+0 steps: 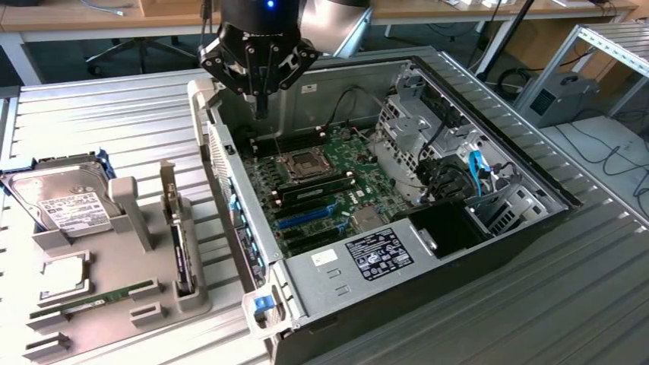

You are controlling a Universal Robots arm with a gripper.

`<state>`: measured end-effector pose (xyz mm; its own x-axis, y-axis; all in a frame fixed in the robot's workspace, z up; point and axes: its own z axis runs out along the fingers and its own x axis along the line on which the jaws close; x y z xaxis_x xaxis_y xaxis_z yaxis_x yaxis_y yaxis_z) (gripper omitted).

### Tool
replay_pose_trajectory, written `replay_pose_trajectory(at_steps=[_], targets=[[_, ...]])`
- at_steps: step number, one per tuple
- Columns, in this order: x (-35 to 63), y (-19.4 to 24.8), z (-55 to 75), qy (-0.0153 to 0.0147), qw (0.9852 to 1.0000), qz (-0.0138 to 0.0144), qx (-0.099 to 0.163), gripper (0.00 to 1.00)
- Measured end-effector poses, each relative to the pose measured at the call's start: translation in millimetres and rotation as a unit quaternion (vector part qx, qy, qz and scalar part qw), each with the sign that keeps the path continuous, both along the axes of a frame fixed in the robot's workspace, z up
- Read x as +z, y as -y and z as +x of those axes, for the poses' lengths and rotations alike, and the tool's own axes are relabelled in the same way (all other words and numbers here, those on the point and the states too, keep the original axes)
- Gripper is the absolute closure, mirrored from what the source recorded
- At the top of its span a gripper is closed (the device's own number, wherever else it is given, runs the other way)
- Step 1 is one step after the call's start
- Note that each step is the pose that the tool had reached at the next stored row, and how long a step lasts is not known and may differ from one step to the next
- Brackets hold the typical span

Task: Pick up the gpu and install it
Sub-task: 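Reach for the gpu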

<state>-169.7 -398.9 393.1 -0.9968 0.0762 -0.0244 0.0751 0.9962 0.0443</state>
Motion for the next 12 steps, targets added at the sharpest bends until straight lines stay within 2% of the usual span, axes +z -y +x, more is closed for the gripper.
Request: replay_pose_trajectory(at_steps=[12], targets=[[-0.2,0.0,-4.0,0.0,1.0,0.0,0.0,0.89]])
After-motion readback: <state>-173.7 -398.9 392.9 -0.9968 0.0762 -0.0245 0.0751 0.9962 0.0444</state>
